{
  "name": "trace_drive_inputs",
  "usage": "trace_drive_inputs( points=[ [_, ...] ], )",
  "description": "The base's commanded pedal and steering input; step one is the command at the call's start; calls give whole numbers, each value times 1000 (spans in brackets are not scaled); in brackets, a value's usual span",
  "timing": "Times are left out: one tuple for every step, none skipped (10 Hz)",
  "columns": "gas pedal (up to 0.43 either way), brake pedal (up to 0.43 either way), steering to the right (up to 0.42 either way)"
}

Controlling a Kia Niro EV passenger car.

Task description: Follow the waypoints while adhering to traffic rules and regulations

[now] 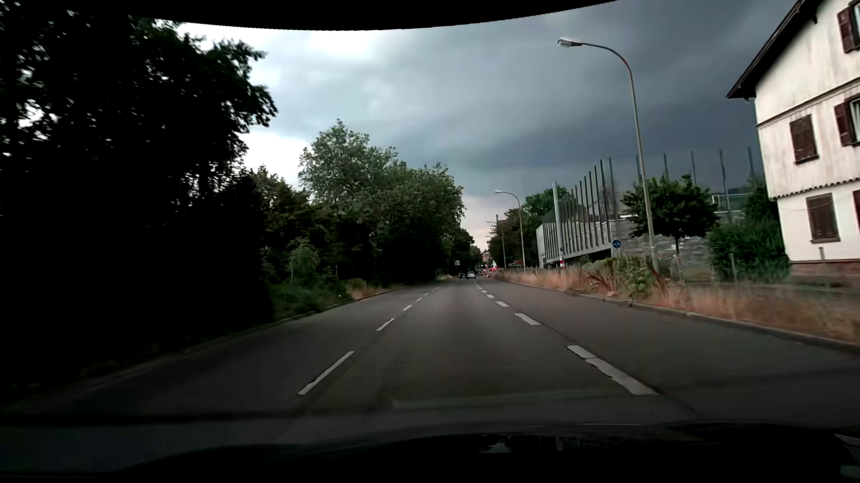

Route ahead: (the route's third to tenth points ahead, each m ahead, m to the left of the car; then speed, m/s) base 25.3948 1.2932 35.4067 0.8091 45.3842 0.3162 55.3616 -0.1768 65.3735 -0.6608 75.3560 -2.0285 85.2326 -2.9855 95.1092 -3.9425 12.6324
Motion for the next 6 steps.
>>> trace_drive_inputs(
  points=[
    [79,0,3],
    [79,0,3],
    [79,0,3],
    [79,0,3],
    [79,0,2],
    [79,0,3]
  ],
)
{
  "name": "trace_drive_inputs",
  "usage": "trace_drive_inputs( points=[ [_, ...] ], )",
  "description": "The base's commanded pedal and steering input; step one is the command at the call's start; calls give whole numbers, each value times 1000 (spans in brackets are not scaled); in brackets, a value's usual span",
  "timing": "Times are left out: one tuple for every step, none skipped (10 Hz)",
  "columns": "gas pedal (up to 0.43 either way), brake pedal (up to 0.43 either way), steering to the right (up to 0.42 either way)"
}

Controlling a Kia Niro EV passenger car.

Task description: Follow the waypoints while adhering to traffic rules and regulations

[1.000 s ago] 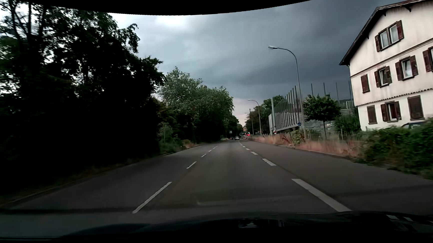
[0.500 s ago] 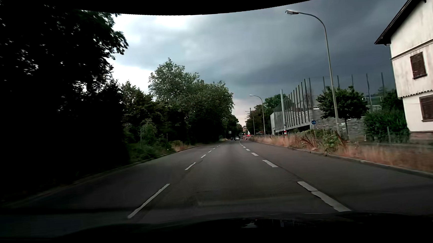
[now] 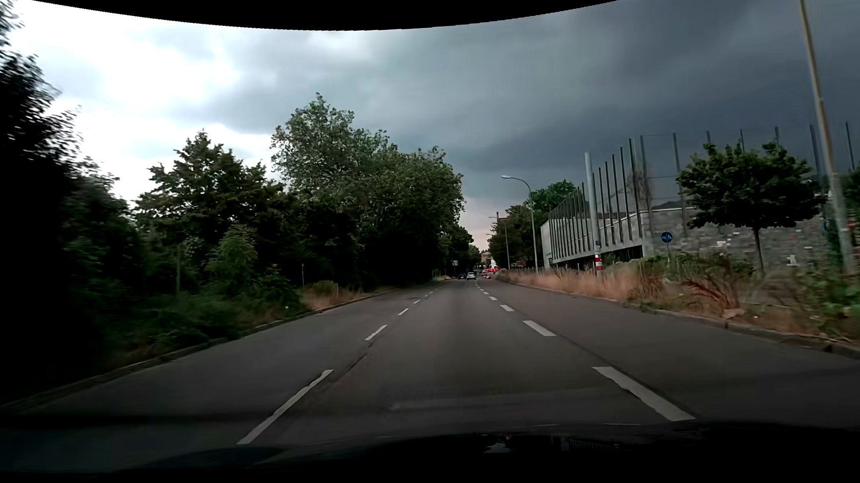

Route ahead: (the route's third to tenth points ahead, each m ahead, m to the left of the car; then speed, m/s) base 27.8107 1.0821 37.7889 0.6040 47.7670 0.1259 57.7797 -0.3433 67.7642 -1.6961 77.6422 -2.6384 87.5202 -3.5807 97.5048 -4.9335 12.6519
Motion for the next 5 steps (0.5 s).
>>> trace_drive_inputs(
  points=[
    [79,0,3],
    [79,0,3],
    [79,0,3],
    [79,0,3],
    [79,0,3]
  ],
)
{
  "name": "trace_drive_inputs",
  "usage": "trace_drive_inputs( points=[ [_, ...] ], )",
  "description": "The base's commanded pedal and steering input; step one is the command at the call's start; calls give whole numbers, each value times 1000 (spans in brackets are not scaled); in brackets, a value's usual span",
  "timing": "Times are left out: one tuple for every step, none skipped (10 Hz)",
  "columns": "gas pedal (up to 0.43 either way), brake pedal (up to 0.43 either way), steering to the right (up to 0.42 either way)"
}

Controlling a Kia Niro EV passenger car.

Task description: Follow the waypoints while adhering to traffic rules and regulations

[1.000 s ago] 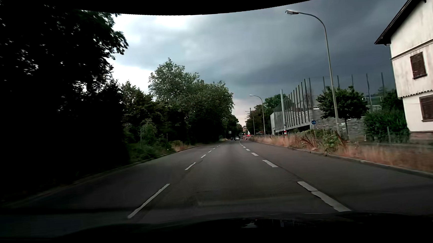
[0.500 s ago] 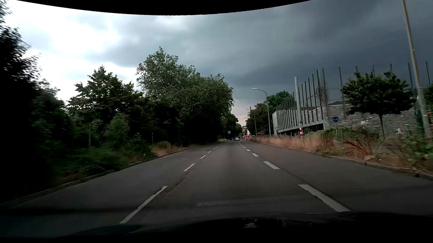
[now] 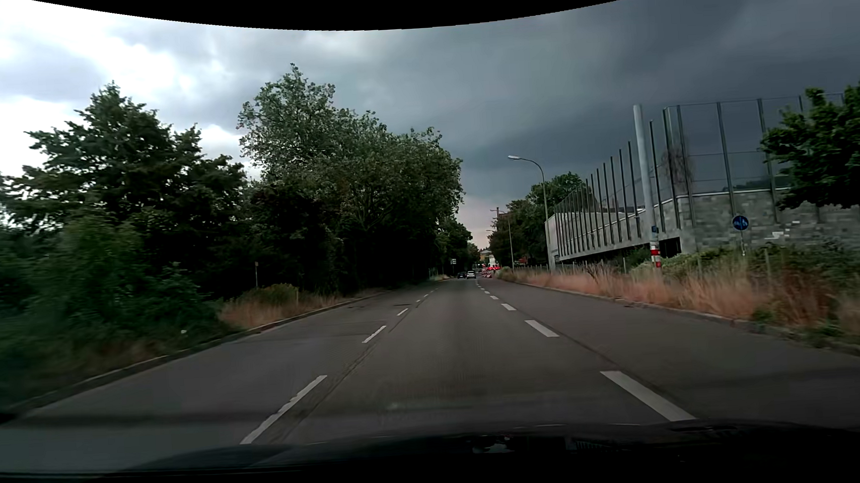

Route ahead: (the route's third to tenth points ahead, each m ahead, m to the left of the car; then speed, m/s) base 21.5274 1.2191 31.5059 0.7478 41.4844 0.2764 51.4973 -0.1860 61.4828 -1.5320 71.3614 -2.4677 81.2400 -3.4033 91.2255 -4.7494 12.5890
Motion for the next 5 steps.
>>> trace_drive_inputs(
  points=[
    [79,0,3],
    [79,0,3],
    [79,0,3],
    [79,0,3],
    [79,0,3]
  ],
)
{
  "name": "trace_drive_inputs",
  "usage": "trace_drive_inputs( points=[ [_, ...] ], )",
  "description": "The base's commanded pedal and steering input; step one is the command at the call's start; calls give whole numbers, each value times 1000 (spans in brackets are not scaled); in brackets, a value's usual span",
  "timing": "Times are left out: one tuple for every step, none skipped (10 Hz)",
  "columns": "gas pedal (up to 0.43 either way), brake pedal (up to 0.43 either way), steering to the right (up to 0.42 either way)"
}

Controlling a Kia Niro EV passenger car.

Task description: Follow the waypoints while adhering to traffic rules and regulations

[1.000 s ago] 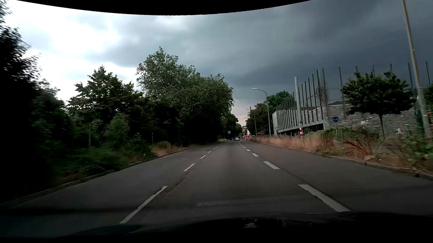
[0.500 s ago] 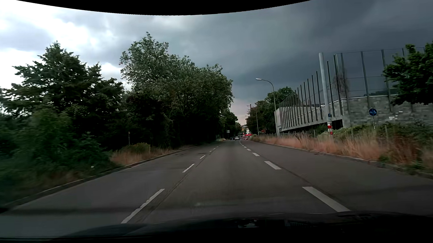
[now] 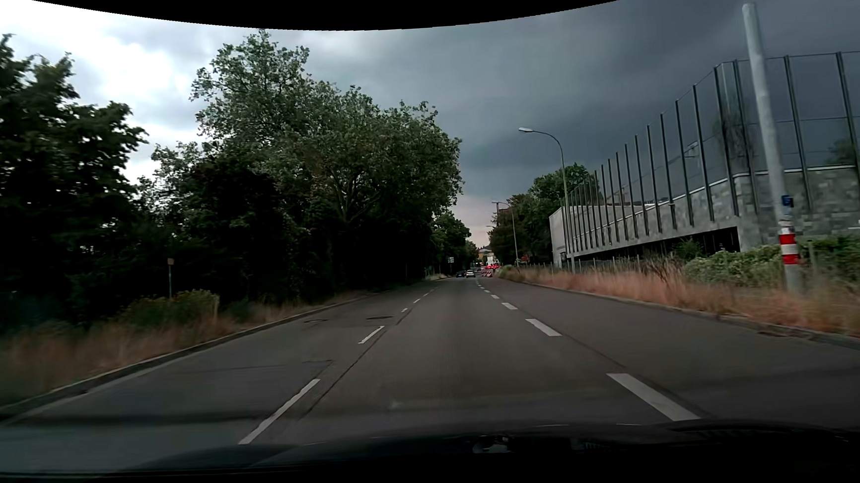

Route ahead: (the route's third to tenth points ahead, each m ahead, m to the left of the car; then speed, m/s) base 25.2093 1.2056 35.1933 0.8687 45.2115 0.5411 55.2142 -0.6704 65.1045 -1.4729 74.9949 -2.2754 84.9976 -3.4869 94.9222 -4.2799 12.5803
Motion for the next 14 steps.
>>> trace_drive_inputs(
  points=[
    [79,0,3],
    [79,0,3],
    [79,0,3],
    [79,0,3],
    [79,0,3],
    [79,0,3],
    [79,0,3],
    [79,0,3],
    [79,0,3],
    [79,0,3],
    [67,0,3],
    [67,0,3],
    [67,0,3],
    [67,0,3]
  ],
)
